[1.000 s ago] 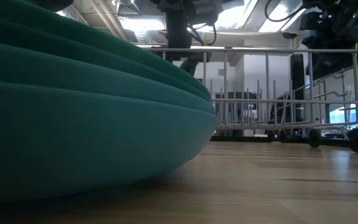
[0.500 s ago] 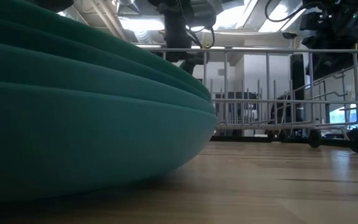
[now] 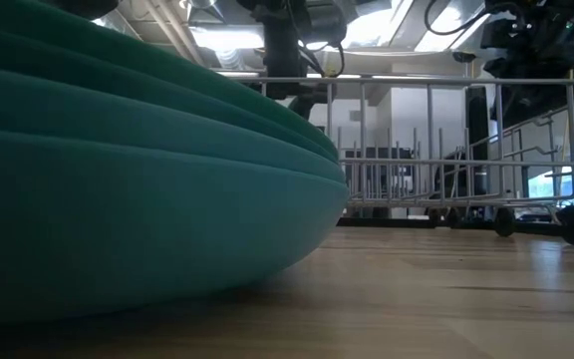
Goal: Sort dishes
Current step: Put the top green plate into the dish rack
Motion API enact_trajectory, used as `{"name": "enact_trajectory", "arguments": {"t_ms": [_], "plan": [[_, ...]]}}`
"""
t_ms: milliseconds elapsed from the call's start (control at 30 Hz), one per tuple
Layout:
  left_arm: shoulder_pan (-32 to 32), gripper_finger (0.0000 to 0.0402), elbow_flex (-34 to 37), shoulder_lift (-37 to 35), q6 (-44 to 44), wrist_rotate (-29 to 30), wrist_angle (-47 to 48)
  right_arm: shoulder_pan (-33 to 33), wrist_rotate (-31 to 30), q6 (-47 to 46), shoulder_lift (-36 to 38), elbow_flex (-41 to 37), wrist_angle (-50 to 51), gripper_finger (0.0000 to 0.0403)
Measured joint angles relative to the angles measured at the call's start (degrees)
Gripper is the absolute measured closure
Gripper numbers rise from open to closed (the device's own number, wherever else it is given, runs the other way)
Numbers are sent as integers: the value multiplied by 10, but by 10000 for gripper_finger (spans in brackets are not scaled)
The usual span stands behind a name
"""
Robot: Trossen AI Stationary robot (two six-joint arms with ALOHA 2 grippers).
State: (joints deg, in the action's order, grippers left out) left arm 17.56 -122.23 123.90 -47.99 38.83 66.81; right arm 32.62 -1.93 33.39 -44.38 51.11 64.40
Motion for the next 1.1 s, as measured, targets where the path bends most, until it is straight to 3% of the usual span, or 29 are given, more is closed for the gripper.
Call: {"name": "enact_trajectory", "arguments": {"t_ms": [1100], "plan": [[-1,205,0,1,17,10,-17,0,0,-1,0,0,0,249]]}}
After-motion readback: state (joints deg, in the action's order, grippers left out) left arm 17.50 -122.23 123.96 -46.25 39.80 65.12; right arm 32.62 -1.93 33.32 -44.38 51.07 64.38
